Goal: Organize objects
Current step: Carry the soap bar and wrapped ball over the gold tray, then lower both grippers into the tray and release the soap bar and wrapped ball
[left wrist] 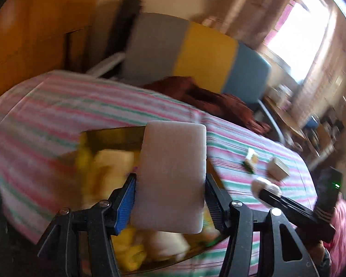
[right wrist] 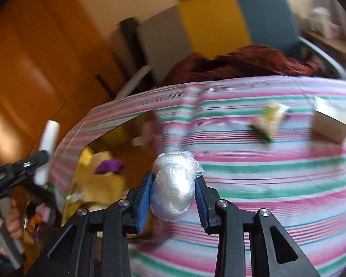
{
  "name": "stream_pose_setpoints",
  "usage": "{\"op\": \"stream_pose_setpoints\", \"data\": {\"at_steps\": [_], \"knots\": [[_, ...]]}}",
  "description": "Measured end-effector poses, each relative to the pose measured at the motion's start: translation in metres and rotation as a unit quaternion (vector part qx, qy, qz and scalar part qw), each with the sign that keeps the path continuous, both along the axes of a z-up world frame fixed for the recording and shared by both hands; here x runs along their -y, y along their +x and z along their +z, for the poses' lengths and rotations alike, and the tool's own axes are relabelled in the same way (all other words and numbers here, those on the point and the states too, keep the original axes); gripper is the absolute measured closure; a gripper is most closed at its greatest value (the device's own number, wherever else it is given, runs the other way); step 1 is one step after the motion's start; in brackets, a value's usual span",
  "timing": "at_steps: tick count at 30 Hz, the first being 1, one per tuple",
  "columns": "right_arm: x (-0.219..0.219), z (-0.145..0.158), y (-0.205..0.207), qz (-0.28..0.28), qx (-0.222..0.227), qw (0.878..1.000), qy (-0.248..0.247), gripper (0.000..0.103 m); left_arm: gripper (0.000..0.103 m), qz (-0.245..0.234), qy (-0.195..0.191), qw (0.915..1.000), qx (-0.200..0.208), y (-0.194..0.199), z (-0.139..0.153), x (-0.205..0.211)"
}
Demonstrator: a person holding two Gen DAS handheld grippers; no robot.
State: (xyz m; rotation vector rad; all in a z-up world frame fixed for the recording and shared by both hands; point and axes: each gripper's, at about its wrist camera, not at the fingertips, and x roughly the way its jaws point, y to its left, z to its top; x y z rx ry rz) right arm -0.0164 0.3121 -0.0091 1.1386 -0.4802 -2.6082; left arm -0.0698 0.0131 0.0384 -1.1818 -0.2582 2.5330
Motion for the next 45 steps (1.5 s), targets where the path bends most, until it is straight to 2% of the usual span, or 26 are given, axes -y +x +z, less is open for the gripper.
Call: {"op": "stream_pose_setpoints", "data": {"at_steps": [5, 9, 14, 20, 29, 30, 32, 33, 38, 43, 45], "knots": [[0.058, 0.001, -0.001, 0.079, 0.005, 0.997, 0.024, 0.066, 0.045, 0.031, 0.014, 0.9991, 0.026, 0.014, -0.025, 0.044], [0.087, -0.014, -0.005, 0.112, 0.027, 0.993, 0.034, 0.064, 0.045, 0.031, 0.035, 0.998, 0.043, 0.019, -0.043, 0.054], [0.111, -0.036, -0.002, 0.139, 0.054, 0.987, 0.056, 0.064, 0.045, 0.034, 0.051, 0.997, 0.048, 0.019, -0.048, 0.055], [0.107, -0.033, -0.009, 0.124, 0.046, 0.988, 0.074, 0.064, 0.045, 0.029, 0.046, 0.9972, 0.052, 0.015, -0.05, 0.049], [0.097, -0.01, -0.058, 0.069, 0.011, 0.994, 0.09, 0.064, 0.042, 0.02, 0.019, 0.997, 0.072, 0.011, -0.068, 0.03], [0.096, -0.008, -0.064, 0.064, 0.01, 0.994, 0.091, 0.056, 0.04, 0.021, 0.015, 0.997, 0.073, 0.011, -0.069, 0.029], [0.097, -0.008, -0.074, 0.056, 0.008, 0.994, 0.09, 0.047, 0.035, 0.017, 0.013, 0.9964, 0.082, 0.01, -0.074, 0.027], [0.098, -0.007, -0.075, 0.055, 0.006, 0.994, 0.093, 0.047, 0.031, 0.017, 0.013, 0.9961, 0.085, 0.011, -0.075, 0.027], [0.097, -0.014, -0.067, 0.06, 0.015, 0.993, 0.097, 0.044, 0.031, 0.025, 0.008, 0.9962, 0.082, 0.013, -0.075, 0.028], [0.094, -0.021, -0.051, 0.058, 0.022, 0.994, 0.09, 0.035, 0.031, 0.037, -0.006, 0.9983, 0.044, 0.021, -0.06, 0.028], [0.093, -0.022, -0.047, 0.058, 0.024, 0.994, 0.085, 0.032, 0.031, 0.032, -0.005, 0.9986, 0.041, 0.022, -0.058, 0.028]]}}
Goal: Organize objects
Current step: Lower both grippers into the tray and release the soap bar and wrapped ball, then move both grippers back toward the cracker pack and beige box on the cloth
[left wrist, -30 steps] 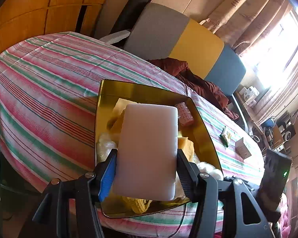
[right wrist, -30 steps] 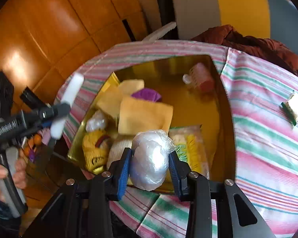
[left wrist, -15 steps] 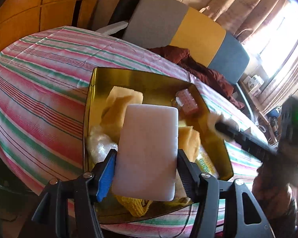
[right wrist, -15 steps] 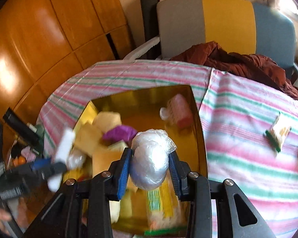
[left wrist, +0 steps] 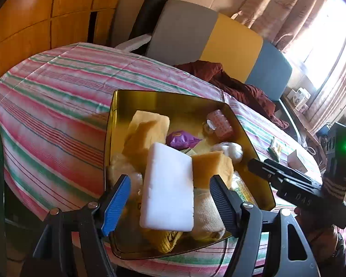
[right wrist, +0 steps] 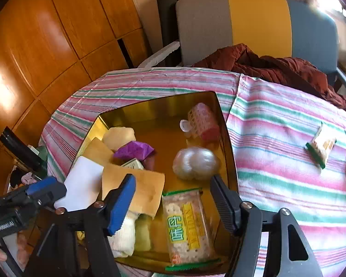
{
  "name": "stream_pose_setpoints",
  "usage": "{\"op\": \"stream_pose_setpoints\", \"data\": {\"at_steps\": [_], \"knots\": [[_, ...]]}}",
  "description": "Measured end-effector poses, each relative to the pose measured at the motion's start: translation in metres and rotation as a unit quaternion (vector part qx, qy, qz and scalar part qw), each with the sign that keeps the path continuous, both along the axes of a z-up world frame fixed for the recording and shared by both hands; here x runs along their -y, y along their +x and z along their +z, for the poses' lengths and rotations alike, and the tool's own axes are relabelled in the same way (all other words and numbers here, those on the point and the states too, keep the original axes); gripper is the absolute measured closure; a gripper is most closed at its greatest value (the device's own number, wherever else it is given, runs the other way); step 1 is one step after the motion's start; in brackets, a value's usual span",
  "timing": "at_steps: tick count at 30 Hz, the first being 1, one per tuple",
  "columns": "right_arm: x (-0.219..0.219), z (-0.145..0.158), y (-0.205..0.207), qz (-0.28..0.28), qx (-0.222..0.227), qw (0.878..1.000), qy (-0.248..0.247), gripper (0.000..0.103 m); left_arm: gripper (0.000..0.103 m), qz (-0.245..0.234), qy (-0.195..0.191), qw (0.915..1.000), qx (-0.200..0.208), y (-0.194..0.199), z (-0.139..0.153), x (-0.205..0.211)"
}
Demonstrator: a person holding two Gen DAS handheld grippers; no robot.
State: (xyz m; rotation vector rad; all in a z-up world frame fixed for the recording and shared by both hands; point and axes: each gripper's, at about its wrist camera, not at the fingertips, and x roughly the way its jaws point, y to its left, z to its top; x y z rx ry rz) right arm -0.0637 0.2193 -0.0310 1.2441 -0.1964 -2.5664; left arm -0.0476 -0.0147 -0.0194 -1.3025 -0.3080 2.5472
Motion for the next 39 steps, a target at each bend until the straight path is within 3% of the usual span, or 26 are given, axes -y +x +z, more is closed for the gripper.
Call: {"op": "stream_pose_setpoints", "data": {"at_steps": [8, 15, 22, 39], "knots": [[-0.001, 0.001, 0.018, 0.0, -0.007, 1.0, -0.001, 0.03, 0.035, 0.043, -0.021, 0.9988, -0.013, 0.012, 0.005, 0.016], [-0.001, 0.0, 0.024, 0.001, -0.009, 1.0, 0.003, 0.03, 0.043, 0.016, -0.074, 0.9971, -0.001, 0.012, -0.016, -0.006], [-0.005, 0.0, 0.029, -0.003, -0.009, 1.0, 0.005, 0.03, 0.044, -0.005, -0.082, 0.9966, 0.004, 0.0, -0.025, -0.026], [-0.003, -0.002, 0.038, 0.0, -0.012, 1.0, 0.012, 0.024, 0.043, 0.03, -0.119, 0.9901, -0.068, 0.022, 0.01, -0.019]]}}
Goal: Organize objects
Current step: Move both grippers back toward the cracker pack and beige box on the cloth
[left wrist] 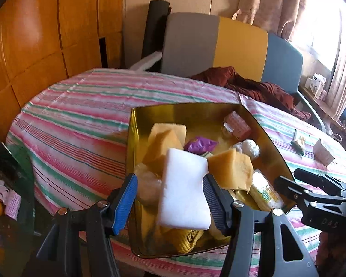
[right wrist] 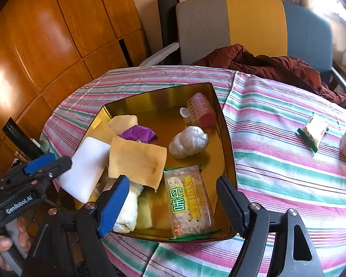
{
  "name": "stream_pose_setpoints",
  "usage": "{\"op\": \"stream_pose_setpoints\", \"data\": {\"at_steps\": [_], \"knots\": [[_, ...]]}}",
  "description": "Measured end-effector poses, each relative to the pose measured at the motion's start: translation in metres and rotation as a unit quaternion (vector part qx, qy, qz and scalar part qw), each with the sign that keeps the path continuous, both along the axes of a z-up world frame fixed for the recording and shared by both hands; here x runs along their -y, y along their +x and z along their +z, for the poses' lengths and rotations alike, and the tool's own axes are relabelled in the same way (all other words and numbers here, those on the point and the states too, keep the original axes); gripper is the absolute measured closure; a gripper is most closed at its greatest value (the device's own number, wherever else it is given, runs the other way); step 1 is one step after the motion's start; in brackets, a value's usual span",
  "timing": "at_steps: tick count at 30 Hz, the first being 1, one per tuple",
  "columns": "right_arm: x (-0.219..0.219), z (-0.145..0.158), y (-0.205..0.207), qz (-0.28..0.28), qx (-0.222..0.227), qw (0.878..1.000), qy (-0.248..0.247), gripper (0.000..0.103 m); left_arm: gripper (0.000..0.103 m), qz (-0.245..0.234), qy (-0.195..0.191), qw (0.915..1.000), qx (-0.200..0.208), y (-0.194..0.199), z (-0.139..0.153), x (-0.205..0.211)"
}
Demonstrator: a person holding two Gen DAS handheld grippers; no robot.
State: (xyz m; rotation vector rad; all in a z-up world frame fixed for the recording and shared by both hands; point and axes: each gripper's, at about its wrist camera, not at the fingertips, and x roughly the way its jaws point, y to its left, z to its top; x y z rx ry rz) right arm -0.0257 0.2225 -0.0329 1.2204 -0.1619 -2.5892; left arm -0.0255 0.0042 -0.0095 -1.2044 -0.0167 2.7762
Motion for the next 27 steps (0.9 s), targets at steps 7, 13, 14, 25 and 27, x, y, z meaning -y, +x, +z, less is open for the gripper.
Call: {"op": "stream_pose_setpoints", "data": {"at_steps": [7, 13, 14, 25, 27], "knots": [[-0.001, 0.001, 0.002, -0.001, 0.0, 1.0, -0.002, 0.023, 0.043, -0.009, -0.004, 0.9998, -0.017, 0.007, 0.011, -0.003], [-0.006, 0.002, 0.005, -0.006, 0.0, 1.0, -0.008, 0.02, 0.043, -0.016, -0.003, 0.9997, -0.018, 0.011, 0.014, -0.006], [-0.007, 0.002, 0.005, -0.008, -0.001, 1.0, -0.008, 0.02, 0.043, -0.016, -0.003, 0.9997, -0.018, 0.011, 0.015, -0.006], [-0.047, -0.004, 0.009, -0.051, 0.014, 0.998, -0.021, 0.015, 0.043, -0.039, -0.003, 0.9987, -0.032, 0.015, 0.028, -0.016], [-0.059, -0.006, 0.009, -0.063, 0.017, 0.998, -0.017, 0.015, 0.043, -0.044, -0.004, 0.9984, -0.035, 0.015, 0.03, -0.019]]}}
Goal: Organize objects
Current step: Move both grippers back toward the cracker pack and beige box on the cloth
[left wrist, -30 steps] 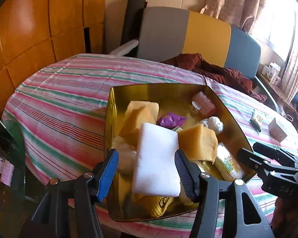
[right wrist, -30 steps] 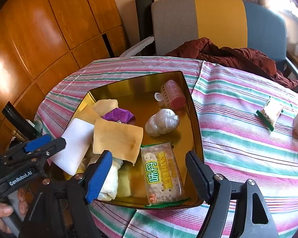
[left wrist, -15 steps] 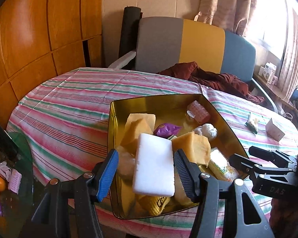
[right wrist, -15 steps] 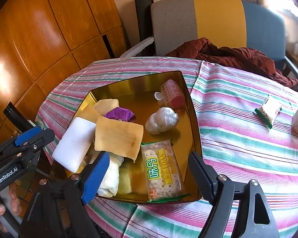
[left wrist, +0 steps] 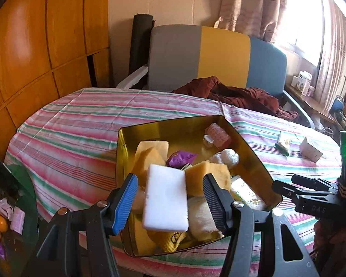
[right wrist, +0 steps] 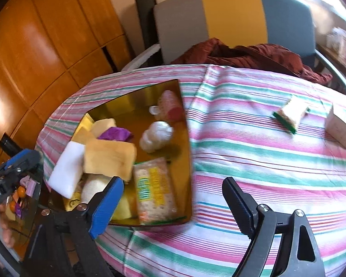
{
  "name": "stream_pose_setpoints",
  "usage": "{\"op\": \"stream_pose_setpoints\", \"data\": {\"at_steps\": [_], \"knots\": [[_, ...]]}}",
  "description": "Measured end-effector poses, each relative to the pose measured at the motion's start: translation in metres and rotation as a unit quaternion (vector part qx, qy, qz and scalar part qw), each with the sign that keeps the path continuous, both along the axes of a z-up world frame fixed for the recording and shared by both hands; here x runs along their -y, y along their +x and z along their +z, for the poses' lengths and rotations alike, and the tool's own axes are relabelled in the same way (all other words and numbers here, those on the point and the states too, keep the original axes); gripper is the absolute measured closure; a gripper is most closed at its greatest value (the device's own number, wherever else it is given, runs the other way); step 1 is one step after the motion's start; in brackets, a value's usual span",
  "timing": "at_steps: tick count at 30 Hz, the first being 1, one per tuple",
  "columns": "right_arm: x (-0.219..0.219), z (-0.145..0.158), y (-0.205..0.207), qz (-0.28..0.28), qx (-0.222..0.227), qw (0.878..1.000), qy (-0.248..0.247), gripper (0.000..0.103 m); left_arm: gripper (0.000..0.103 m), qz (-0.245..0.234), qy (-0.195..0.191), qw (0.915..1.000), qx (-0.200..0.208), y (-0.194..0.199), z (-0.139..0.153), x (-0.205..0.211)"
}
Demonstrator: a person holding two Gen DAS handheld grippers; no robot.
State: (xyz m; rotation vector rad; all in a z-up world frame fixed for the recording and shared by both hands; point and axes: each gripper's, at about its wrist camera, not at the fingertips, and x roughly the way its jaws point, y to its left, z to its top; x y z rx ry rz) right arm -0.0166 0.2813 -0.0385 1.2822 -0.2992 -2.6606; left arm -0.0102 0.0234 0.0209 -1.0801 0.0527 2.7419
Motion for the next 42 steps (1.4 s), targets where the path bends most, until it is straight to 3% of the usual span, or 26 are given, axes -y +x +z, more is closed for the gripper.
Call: {"op": "stream_pose_setpoints", "data": {"at_steps": [10, 19, 23, 30, 39, 40, 42], "knots": [[-0.076, -0.001, 0.0, -0.059, 0.024, 0.998, 0.026, 0.015, 0.043, -0.057, 0.022, 0.9982, 0.005, -0.011, 0.01, -0.027], [-0.174, 0.004, -0.012, -0.124, 0.041, 0.985, 0.11, 0.014, 0.043, -0.124, 0.024, 0.9919, 0.01, -0.017, 0.013, -0.07], [-0.215, -0.001, -0.03, -0.13, 0.055, 0.975, 0.172, 0.013, 0.043, -0.151, 0.022, 0.9881, 0.019, -0.022, 0.011, -0.09], [-0.26, -0.012, -0.078, -0.08, 0.085, 0.961, 0.249, 0.003, 0.043, -0.197, 0.024, 0.9792, 0.043, -0.033, 0.005, -0.134], [-0.276, -0.048, -0.132, -0.013, 0.14, 0.945, 0.296, 0.001, 0.043, -0.246, 0.017, 0.9661, 0.075, -0.052, -0.002, -0.193], [-0.277, -0.051, -0.134, -0.008, 0.144, 0.946, 0.29, 0.003, 0.043, -0.252, 0.013, 0.9645, 0.077, -0.055, -0.004, -0.202], [-0.276, -0.055, -0.133, -0.006, 0.148, 0.946, 0.287, 0.022, 0.043, -0.26, 0.007, 0.9624, 0.079, -0.058, -0.005, -0.214]]}}
